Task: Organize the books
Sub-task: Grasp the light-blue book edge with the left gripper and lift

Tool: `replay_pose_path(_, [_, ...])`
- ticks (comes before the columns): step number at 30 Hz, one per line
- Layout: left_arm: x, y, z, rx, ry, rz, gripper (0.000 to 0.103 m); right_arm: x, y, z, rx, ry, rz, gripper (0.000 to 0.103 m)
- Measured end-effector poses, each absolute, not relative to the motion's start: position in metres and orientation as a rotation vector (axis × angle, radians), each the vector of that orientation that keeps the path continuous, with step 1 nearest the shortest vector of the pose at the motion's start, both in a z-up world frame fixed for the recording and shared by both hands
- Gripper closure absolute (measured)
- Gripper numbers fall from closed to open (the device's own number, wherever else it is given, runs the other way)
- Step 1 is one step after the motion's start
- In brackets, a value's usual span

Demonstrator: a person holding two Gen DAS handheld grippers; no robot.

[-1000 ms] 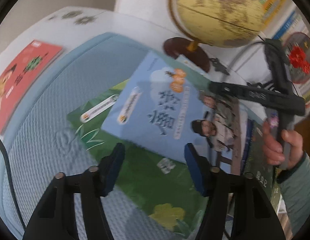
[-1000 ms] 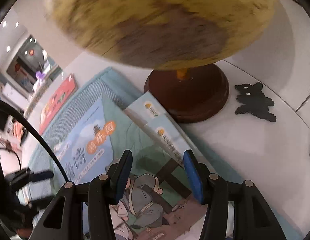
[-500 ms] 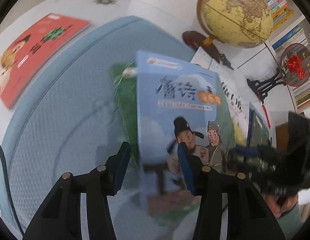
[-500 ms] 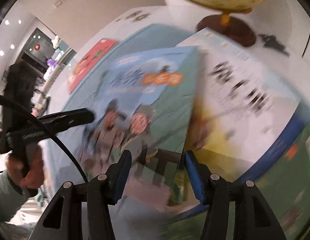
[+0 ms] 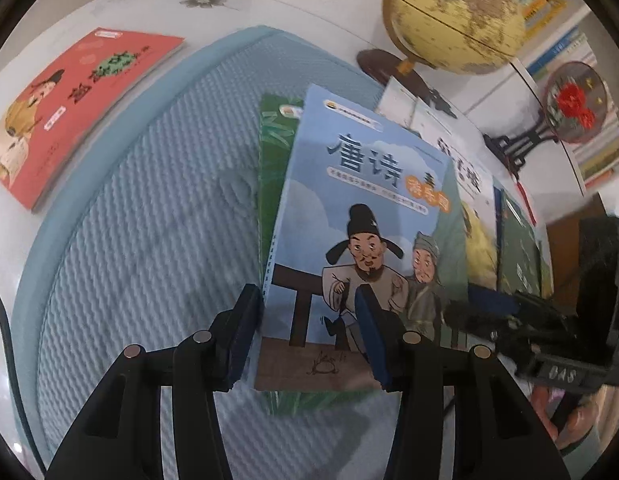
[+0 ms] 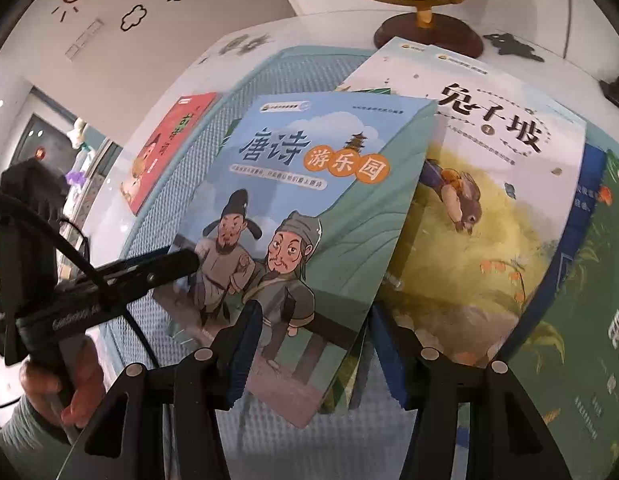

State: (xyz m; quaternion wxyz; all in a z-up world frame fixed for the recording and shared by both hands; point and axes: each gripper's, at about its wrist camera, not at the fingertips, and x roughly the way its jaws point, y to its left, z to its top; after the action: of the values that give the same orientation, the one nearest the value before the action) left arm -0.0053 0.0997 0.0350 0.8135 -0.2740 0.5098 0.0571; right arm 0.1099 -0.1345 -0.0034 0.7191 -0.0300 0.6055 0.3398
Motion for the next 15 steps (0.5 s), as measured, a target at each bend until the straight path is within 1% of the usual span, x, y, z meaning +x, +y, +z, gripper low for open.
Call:
replay_pose_path(5, [-0.039, 0.09, 0.036, -0.609, 1.122, 0.04, 0.058, 0.085, -0.148, 0.006, -0.082, 1.352, 0.745, 0.048])
replay_pose_path(8, [-0.059, 0.085, 0.023, -0.576, 1.169, 0.045, 0.058, 0.066, -0.148, -0.005, -0.103, 1.397, 0.749, 0.048])
replay_pose_path(13, [-0.074, 0.089, 0.024, -0.559, 1.142, 0.095, 0.058, 0.036, -0.156, -0.008, -0.13, 1.373, 0.678, 0.048])
replay_pose_path(14, [-0.072, 0.088, 0.021, -0.558, 1.145, 0.09, 0.058, 0.034, -0.155, -0.008, -0.119, 1.368, 0.673, 0.049])
replay_pose_path(15, [-0.07, 0.087, 0.019, -0.548, 1.148, 0.088, 0.058, 0.032, -0.154, -0.009, -0.105, 1.366, 0.666, 0.052])
